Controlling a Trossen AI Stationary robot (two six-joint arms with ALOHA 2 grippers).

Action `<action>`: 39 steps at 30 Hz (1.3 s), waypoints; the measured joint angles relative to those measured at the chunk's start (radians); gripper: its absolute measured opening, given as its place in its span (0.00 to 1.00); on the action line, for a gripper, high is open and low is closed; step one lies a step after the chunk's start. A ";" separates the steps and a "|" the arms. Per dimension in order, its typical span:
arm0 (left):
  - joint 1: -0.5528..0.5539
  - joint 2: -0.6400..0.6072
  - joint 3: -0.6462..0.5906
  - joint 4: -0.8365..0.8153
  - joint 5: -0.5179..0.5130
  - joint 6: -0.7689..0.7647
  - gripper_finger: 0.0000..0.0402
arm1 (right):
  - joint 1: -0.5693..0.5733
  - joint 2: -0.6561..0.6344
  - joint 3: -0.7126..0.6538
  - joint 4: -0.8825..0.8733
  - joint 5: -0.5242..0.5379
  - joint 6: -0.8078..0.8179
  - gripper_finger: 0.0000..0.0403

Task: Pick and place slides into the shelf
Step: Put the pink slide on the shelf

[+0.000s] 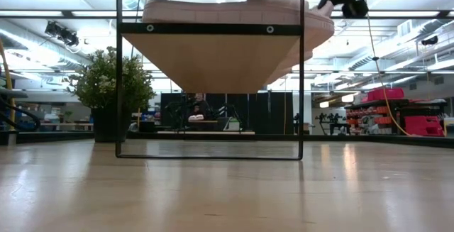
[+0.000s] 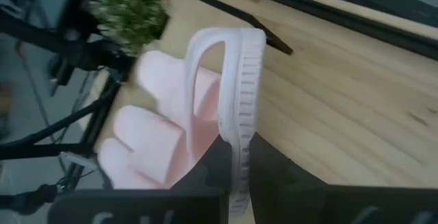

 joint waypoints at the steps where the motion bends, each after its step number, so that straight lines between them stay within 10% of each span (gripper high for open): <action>1: 0.000 0.000 0.000 0.000 0.000 0.000 0.29 | 0.000 0.000 0.014 -0.002 -0.007 0.000 0.07; 39: 0.000 -0.001 0.000 0.000 0.000 -0.026 0.25 | 0.116 0.202 0.096 0.256 -0.010 0.051 0.07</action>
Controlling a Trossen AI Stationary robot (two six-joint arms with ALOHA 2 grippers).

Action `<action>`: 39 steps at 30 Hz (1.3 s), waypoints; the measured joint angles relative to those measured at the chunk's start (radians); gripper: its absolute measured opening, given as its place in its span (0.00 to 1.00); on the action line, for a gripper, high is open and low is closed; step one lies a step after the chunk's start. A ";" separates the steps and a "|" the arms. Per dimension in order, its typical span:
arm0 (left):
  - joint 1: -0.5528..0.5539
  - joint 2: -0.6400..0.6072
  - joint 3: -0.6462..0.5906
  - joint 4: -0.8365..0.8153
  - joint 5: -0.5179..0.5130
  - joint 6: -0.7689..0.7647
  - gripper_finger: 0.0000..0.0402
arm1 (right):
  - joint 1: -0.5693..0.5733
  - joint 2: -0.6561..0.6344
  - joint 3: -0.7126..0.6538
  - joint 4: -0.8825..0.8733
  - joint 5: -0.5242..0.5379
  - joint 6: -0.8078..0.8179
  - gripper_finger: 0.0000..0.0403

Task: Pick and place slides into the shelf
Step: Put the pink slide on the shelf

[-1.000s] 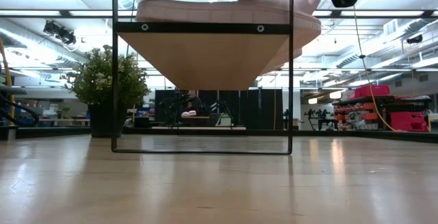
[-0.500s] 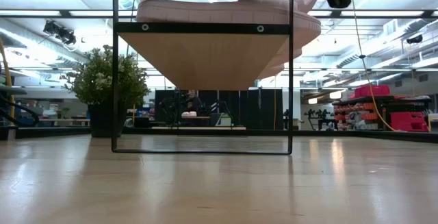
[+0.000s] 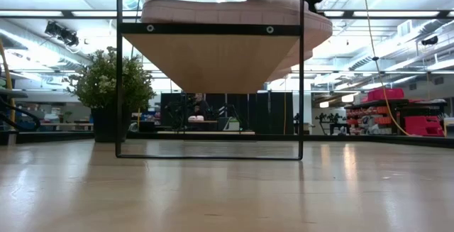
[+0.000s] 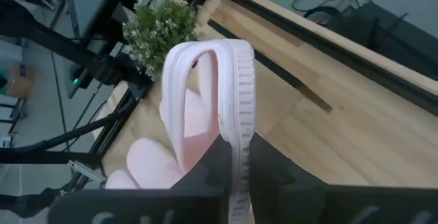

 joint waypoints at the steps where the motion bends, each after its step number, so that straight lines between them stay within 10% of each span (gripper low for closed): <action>1: 0.000 0.000 0.000 0.000 0.000 0.000 0.25 | 0.007 0.011 0.000 0.014 0.000 0.007 0.07; 39: 0.000 0.000 0.000 -0.003 0.000 -0.027 0.24 | 0.076 0.175 -0.161 0.074 0.069 -0.104 0.07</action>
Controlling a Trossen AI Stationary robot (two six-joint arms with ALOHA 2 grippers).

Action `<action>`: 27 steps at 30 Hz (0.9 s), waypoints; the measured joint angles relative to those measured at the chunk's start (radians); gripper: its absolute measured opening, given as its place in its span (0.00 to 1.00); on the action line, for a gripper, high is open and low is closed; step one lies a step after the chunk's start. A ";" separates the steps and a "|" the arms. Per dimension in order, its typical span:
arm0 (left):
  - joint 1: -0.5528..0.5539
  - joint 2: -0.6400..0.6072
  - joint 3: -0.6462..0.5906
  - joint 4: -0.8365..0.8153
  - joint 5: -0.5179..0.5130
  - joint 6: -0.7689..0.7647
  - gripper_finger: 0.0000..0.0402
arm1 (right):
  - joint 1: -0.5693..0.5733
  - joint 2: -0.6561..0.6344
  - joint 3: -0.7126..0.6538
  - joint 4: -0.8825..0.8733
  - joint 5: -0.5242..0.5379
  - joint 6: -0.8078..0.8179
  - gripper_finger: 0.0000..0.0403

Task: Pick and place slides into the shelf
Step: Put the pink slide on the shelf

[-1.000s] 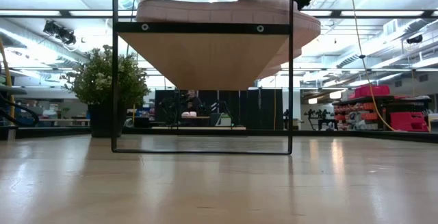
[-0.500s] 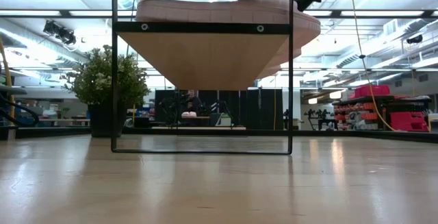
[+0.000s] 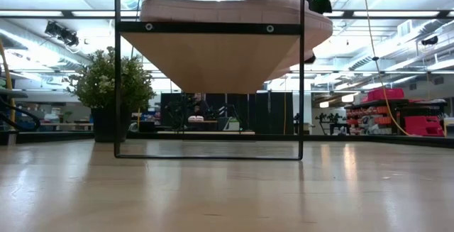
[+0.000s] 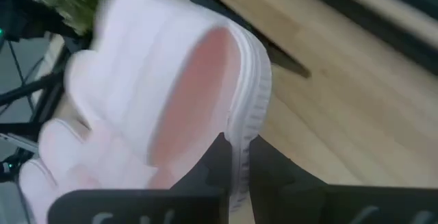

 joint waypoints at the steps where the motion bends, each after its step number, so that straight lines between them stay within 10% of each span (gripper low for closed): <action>1: 0.000 0.000 0.000 0.000 0.000 0.000 0.23 | 0.002 0.000 -0.023 0.010 -0.008 0.002 0.07; 27: 0.078 0.000 0.000 0.001 0.051 0.000 0.21 | 0.035 -0.011 -0.112 0.095 0.010 -0.034 0.07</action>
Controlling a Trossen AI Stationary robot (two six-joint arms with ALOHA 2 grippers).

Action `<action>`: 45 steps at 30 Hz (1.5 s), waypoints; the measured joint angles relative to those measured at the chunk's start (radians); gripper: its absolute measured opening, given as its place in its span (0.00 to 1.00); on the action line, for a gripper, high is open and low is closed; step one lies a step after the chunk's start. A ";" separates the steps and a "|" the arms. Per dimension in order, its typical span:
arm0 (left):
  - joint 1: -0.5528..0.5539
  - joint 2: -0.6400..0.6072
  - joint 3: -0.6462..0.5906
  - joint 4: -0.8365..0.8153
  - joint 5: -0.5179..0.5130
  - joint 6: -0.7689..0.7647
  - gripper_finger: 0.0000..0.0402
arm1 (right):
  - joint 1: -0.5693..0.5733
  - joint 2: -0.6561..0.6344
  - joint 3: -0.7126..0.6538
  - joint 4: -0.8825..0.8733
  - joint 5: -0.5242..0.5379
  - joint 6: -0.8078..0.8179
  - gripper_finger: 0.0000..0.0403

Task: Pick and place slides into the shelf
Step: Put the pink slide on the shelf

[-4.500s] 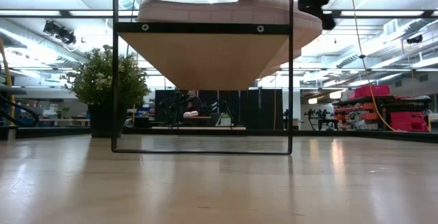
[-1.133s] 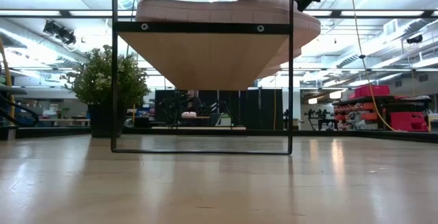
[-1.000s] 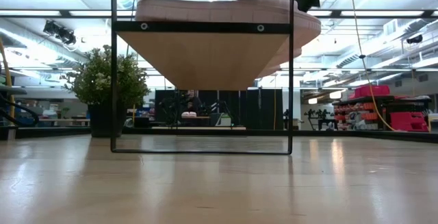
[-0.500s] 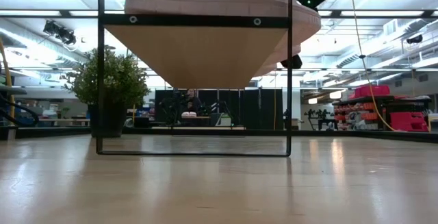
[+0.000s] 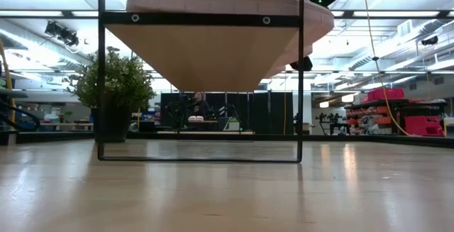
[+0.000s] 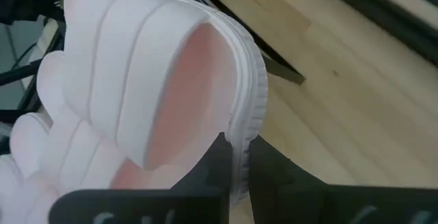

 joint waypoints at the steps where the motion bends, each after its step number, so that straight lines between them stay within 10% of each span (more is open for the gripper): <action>1: 0.002 0.000 0.000 0.000 0.000 0.000 0.21 | 0.000 0.000 -0.001 -0.006 -0.007 0.006 0.07; 45: 0.011 0.001 0.000 0.007 0.081 0.001 0.22 | -0.002 0.001 -0.002 -0.023 -0.155 0.176 0.26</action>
